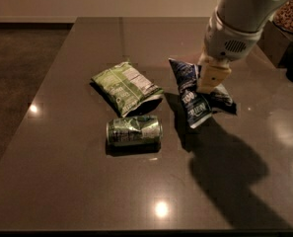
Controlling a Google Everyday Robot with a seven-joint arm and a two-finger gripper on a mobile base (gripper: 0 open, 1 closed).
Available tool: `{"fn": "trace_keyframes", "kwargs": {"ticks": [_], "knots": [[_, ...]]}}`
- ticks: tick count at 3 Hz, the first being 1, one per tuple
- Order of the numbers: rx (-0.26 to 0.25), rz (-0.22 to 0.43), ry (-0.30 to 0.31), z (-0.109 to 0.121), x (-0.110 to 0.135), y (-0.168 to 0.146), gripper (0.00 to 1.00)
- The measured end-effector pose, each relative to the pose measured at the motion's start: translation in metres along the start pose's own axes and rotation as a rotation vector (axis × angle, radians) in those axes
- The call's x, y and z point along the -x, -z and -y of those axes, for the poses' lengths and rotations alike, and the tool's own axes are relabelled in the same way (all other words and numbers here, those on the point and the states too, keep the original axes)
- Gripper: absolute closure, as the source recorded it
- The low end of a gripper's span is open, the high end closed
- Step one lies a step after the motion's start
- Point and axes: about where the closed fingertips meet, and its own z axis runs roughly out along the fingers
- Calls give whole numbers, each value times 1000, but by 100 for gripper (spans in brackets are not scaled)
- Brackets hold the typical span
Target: Move blue chip bag near green jalapeno chip bag
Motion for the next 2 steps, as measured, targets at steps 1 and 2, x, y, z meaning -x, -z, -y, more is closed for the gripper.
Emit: {"fn": "trace_keyframes", "kwargs": {"ticks": [1, 2], "knots": [[24, 48, 22, 24, 20, -3, 100], [56, 99, 55, 40, 45, -10, 82]]}}
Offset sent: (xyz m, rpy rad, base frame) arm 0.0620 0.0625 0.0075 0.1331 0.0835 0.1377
